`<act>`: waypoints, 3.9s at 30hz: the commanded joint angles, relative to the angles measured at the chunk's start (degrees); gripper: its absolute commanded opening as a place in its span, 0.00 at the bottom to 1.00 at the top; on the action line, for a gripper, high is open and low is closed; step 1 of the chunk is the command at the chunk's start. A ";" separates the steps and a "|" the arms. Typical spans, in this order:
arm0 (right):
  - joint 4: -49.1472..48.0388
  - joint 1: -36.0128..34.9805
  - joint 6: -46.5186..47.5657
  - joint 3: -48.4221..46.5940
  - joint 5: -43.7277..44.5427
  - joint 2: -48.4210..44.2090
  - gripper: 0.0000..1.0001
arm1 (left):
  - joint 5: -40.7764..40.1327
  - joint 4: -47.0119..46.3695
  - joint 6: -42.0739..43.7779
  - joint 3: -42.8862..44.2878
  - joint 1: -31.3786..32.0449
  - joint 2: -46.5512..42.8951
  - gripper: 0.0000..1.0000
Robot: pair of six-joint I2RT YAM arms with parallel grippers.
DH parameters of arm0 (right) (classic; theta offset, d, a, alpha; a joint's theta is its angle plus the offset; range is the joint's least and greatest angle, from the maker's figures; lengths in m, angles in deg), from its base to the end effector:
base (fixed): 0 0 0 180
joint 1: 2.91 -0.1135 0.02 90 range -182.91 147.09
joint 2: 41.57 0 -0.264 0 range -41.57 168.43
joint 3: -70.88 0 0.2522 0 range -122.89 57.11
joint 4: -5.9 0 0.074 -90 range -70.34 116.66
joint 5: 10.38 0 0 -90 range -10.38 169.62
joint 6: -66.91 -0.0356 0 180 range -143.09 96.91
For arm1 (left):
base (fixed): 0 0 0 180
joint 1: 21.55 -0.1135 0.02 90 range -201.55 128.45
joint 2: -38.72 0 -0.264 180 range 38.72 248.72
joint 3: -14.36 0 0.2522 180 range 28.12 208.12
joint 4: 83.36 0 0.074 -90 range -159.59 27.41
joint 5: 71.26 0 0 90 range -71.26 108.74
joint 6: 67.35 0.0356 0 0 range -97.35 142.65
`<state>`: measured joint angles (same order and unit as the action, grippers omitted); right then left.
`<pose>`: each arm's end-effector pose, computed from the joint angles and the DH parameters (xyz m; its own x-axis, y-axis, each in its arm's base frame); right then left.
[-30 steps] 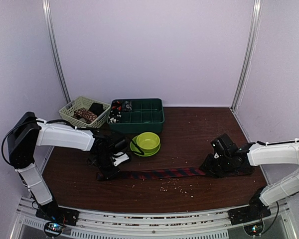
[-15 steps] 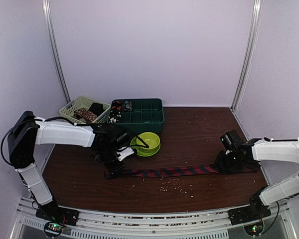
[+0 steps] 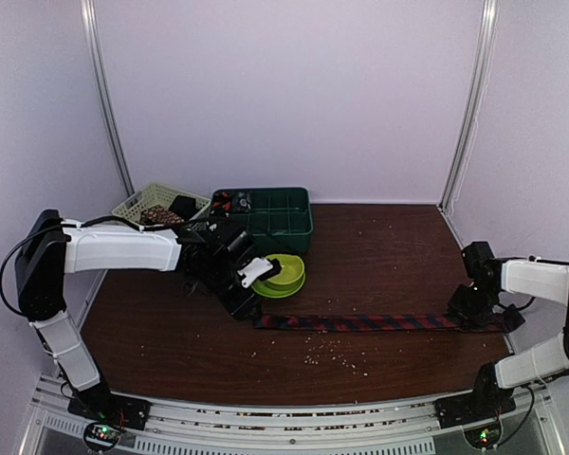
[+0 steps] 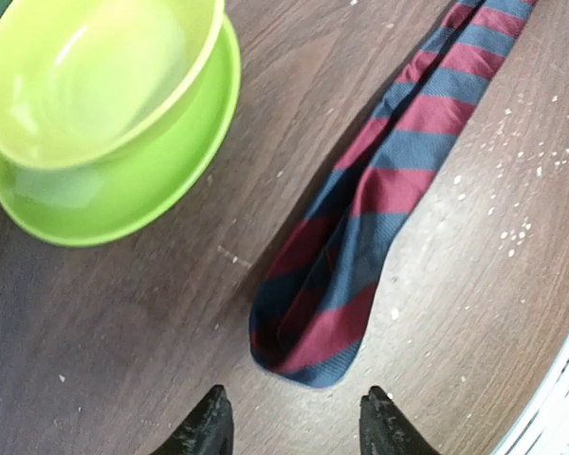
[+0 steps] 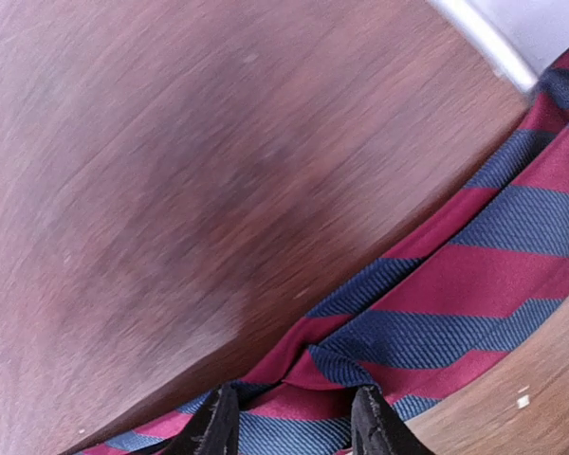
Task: Roll the ties
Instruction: Move the tie to the center of the board, then smooth out the tie at the center of the board.
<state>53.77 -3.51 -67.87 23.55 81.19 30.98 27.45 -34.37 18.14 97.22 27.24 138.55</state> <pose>0.2009 0.0011 0.1530 -0.6808 0.6970 -0.2249 0.6721 0.7166 0.1863 0.2270 -0.2674 0.2003 -0.6615 0.6374 -0.3952 0.7345 0.6570 -0.1699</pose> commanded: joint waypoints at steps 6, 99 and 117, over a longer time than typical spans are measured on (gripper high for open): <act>1.23 6.88 11.92 -4.90 -1.38 1.57 0.41 | 4.88 -8.87 3.16 -0.78 0.34 -0.16 0.58; 11.30 -50.55 74.92 -49.11 -20.10 44.51 0.39 | 3.82 -33.60 -35.86 -20.44 -1.26 -2.30 0.20; -11.07 -46.47 55.55 -35.10 -10.57 6.16 0.96 | 13.73 -56.50 -39.57 -25.31 3.61 -13.59 0.98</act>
<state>50.23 -52.58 -4.94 -18.50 64.64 43.77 36.07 -79.46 -18.01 71.52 27.46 120.52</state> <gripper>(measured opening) 0.908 0.977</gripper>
